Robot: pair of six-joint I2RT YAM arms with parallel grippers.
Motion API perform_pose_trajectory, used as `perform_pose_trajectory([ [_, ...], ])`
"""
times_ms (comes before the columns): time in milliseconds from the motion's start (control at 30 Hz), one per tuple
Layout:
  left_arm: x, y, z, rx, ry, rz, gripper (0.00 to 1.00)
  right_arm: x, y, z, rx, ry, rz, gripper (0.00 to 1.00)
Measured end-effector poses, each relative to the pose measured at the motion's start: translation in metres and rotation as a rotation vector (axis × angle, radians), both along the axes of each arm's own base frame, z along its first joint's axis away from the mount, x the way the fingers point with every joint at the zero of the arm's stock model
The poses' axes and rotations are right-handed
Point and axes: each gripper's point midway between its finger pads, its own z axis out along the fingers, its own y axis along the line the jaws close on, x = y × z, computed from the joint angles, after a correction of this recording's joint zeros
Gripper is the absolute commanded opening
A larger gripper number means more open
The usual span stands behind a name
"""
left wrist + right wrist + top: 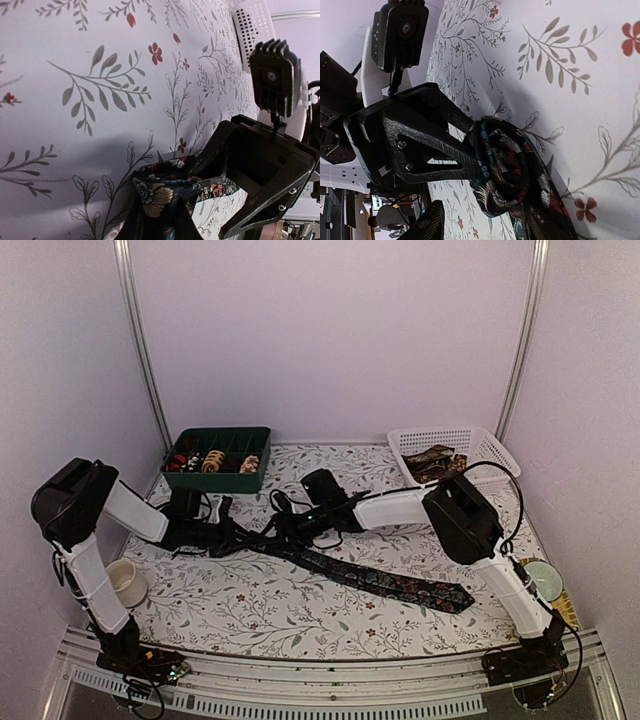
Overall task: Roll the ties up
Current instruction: Roll the tie at the center of the board.
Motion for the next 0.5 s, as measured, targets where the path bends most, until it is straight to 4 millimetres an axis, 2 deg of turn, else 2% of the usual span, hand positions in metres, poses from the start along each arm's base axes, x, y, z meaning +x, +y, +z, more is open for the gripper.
perform_pose_trajectory([
  [333, -0.004, 0.003, 0.004, 0.121, 0.029, -0.022, 0.00, -0.010, -0.053, 0.001, -0.169, -0.136, -0.004, 0.59],
  [500, -0.002, 0.006, 0.004, 0.212, 0.029, -0.003, 0.00, -0.026, -0.076, 0.003, -0.180, -0.156, 0.040, 0.59],
])
